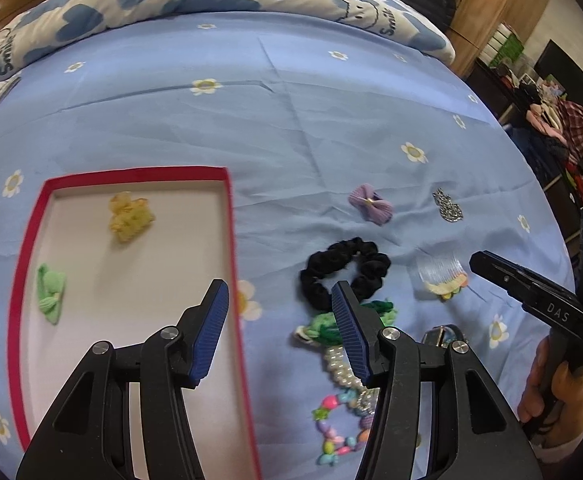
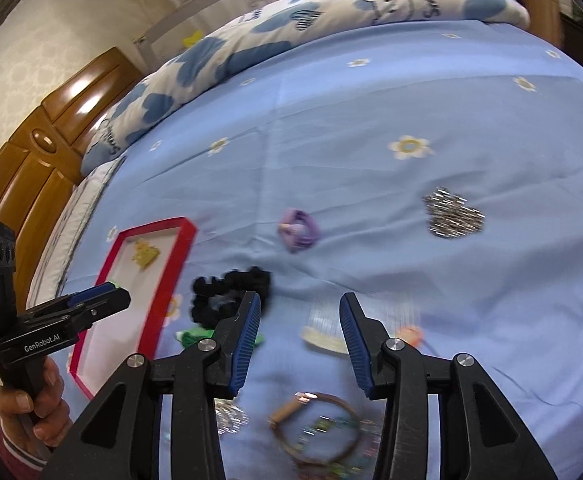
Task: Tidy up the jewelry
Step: 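Grasp the black scrunchie with the left tool while the right tool grasps the purple bow tie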
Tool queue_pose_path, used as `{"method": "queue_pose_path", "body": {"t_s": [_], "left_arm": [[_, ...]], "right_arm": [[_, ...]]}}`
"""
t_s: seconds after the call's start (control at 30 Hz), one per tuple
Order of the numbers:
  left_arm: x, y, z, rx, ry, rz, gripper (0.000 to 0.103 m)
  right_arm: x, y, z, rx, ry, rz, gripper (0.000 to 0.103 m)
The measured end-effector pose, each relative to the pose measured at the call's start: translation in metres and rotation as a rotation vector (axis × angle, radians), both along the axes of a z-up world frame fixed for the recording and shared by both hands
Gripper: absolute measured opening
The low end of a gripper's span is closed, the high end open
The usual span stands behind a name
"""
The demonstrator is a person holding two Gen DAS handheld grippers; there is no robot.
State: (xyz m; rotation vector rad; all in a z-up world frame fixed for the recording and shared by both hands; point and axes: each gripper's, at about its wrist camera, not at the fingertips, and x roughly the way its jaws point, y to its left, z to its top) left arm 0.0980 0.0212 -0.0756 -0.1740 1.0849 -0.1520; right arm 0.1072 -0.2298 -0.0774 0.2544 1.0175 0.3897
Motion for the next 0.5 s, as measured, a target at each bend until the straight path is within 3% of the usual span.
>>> {"method": "queue_pose_path", "body": {"t_s": [0.17, 0.5], "left_arm": [[0.012, -0.019, -0.009, 0.008, 0.017, -0.034, 0.053], [0.038, -0.039, -0.041, 0.048, 0.085, -0.08, 0.053]], "right_arm": [[0.008, -0.006, -0.006, 0.007, 0.004, -0.001, 0.045], [0.054, 0.034, -0.028, 0.011, 0.019, 0.084, 0.045]]}}
